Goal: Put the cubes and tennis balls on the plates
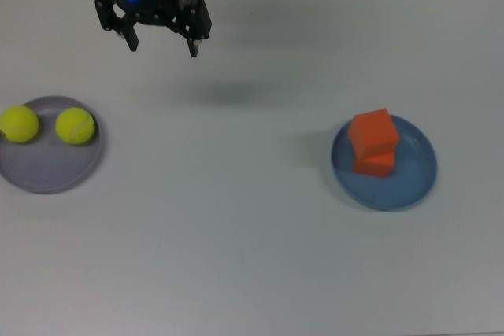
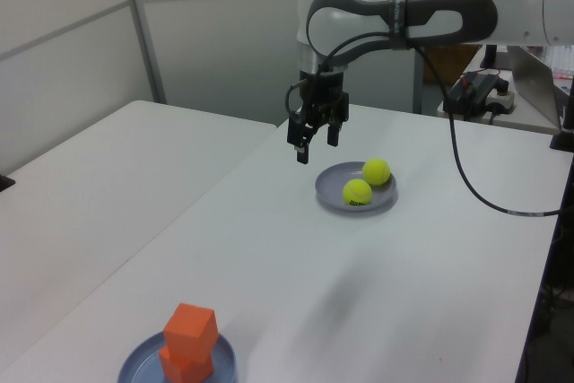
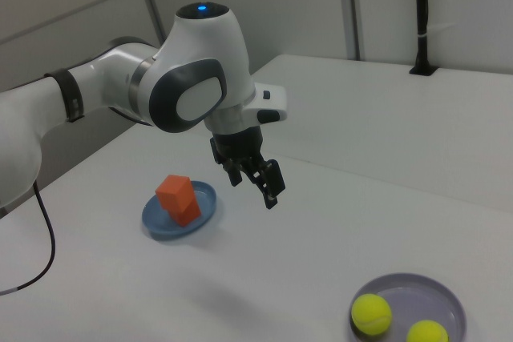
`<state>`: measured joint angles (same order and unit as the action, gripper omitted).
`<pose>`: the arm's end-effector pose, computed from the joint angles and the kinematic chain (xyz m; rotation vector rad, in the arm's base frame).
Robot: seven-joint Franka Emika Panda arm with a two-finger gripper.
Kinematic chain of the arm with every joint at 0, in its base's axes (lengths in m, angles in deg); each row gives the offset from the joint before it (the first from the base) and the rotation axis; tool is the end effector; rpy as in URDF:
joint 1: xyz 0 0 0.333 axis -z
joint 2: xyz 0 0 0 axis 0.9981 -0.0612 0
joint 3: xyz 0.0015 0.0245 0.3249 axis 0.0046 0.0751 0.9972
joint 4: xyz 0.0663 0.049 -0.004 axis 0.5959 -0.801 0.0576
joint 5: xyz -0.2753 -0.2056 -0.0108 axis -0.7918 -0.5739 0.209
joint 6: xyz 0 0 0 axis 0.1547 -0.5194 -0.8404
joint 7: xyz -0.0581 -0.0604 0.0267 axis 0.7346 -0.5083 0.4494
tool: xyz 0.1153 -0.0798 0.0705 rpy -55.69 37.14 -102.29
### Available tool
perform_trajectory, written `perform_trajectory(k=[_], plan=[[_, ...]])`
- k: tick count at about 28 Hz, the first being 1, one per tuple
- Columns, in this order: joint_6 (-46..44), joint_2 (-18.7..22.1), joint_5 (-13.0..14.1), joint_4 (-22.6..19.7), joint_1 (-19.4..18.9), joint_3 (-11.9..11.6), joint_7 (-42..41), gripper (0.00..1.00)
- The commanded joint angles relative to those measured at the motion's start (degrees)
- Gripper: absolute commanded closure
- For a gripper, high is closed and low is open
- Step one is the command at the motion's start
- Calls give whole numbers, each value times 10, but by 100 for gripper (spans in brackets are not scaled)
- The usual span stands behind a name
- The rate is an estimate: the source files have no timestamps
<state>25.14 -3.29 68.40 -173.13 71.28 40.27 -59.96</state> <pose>0.5615 0.0729 0.5187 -3.0586 -0.0565 -0.0962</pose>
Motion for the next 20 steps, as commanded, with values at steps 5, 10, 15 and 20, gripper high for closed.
perform_trajectory(k=[5, 10, 15, 20], plan=[[-3, 19, -9, -18, 2, 6, 7, 0], [-2, 19, -9, -18, 2, 5, 7, 0], [-2, 19, -8, -18, 3, 5, 7, 0], [-3, 21, -4, -16, 4, 3, 8, 0]])
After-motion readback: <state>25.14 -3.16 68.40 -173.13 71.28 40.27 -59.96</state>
